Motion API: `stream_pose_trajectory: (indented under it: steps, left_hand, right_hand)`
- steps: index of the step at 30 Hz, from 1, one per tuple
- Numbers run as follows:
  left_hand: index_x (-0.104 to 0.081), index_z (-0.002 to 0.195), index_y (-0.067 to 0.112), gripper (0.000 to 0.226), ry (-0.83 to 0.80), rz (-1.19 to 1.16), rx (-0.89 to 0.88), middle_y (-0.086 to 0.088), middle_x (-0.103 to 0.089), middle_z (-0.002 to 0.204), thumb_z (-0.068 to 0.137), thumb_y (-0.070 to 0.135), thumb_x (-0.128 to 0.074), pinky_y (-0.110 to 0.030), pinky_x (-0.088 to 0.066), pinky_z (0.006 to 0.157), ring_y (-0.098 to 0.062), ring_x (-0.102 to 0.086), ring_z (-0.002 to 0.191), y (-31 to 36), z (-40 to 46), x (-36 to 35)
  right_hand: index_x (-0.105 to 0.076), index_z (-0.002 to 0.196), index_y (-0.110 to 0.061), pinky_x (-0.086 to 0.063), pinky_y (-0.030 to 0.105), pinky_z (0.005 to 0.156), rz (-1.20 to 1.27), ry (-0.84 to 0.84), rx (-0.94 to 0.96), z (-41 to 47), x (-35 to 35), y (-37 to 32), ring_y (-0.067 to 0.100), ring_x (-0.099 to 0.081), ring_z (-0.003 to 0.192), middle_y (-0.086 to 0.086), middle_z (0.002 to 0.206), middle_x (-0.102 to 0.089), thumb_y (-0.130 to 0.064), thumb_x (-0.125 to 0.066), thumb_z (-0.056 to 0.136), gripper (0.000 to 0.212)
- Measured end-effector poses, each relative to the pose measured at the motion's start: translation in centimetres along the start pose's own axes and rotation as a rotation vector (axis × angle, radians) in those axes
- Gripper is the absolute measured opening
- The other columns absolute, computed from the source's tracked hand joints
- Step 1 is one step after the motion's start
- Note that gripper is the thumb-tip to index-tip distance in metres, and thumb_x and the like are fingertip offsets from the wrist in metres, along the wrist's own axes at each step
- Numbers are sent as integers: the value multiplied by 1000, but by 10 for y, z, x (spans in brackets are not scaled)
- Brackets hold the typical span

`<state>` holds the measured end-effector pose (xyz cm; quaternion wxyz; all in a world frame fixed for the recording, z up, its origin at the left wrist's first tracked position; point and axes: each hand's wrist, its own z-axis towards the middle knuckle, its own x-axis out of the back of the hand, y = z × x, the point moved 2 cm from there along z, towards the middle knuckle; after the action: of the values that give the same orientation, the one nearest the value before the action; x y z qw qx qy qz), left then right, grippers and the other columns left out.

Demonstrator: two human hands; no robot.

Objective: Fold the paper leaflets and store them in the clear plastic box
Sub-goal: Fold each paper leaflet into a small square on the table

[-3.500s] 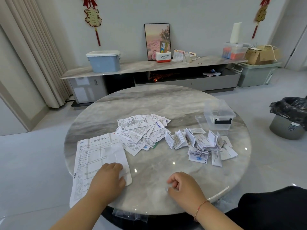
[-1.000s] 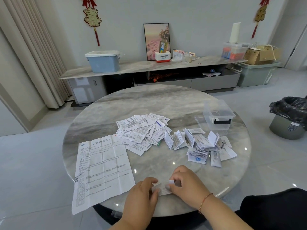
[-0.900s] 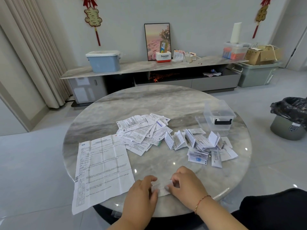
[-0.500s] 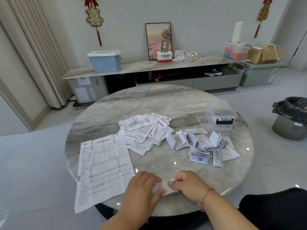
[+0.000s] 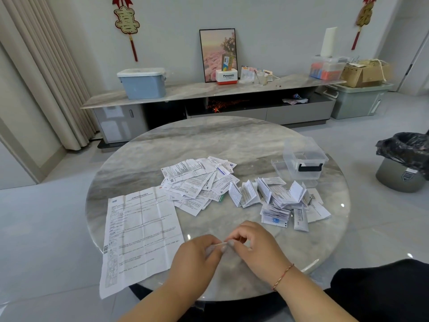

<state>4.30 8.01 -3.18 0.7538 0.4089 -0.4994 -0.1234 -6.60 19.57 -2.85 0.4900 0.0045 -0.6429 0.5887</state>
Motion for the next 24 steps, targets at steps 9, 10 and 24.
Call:
stream_pose_trajectory:
  steps: [9,10,24]
  left_hand:
    - [-61,64,26,26,17,-89,126,5,-55,55,90,26,-60,-14,-33,48,-2,-45,49,7,3,7]
    - [-62,65,26,25,19,-98,137,5,-56,55,90,26,-61,-14,-34,48,-3,-48,50,8,4,7]
    - [-29,141,24,84,-192,636,262,7,-31,144,74,64,-60,-38,-22,113,-16,-28,136,-41,10,51]
  right_hand:
    - [-51,66,-38,-38,7,66,-74,-9,-103,-1,7,1,2,-51,70,-13,76,-54,-21,-61,84,26]
    - [-51,66,-38,-39,8,66,-72,-14,-112,0,8,1,2,-52,69,-13,74,-55,-21,-61,84,27]
    - [-67,84,-12,-46,26,62,305,747,-659,28,87,60,15,-59,53,0,59,-61,-4,-50,85,19]
